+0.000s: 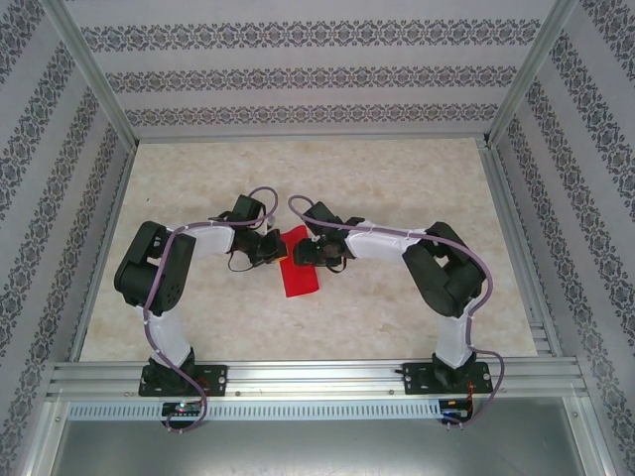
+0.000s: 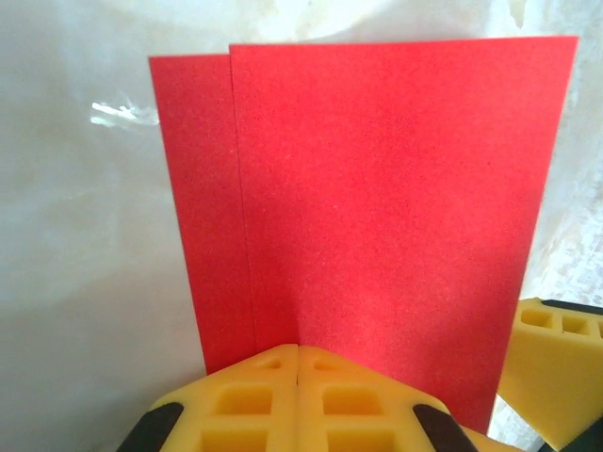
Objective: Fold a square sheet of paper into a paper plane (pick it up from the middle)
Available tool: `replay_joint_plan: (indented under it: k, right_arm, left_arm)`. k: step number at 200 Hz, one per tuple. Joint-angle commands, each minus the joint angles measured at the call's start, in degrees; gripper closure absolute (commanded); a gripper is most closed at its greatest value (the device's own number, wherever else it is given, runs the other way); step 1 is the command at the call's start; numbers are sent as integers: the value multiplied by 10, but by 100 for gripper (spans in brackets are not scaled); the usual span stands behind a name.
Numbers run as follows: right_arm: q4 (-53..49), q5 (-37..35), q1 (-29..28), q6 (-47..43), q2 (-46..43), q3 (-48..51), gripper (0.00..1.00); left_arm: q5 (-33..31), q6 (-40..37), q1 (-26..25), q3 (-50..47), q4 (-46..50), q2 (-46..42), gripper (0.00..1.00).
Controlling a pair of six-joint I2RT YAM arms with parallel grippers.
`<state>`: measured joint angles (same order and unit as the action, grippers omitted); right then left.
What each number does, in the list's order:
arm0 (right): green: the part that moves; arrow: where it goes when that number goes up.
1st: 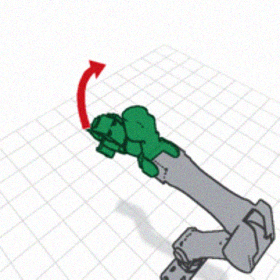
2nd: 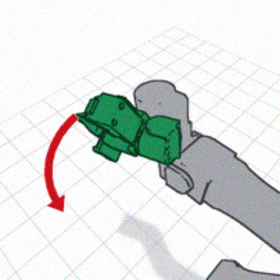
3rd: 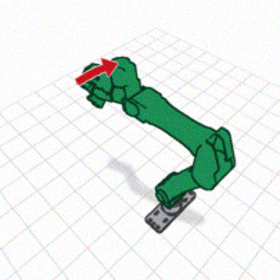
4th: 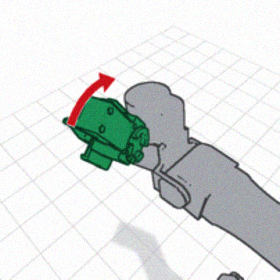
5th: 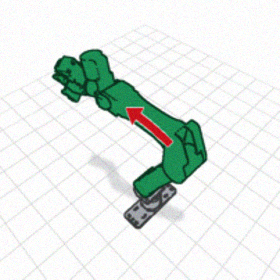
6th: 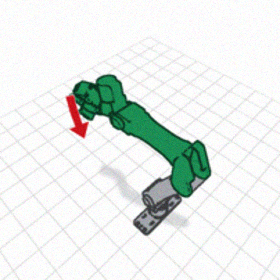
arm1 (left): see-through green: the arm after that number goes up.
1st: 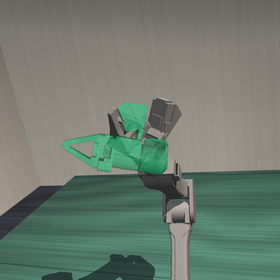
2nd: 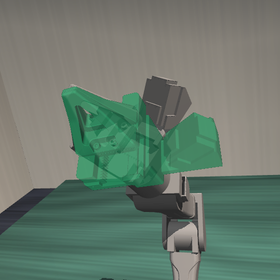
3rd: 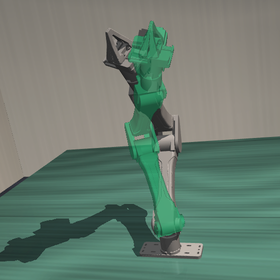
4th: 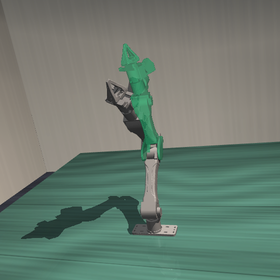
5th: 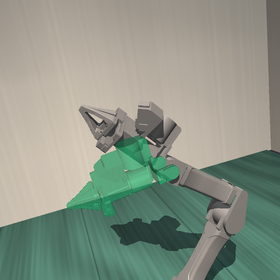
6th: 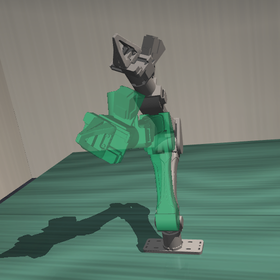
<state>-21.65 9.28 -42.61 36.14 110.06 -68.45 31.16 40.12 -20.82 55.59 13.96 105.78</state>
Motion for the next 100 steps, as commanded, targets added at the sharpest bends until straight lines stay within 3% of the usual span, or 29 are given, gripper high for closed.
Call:
replay_joint_plan:
  k: [1,31,100]
  right_arm:
    - [41,78,15,12,-30,15,42]
    - [58,125,33,21,-23,20,44]
    - [17,131,45,-1,19,-6,54]
  left_arm:
    - [-32,-19,-6,7,46,15,96]
    - [-32,-19,-5,11,49,16,97]
    - [-25,-24,-6,25,62,11,98]
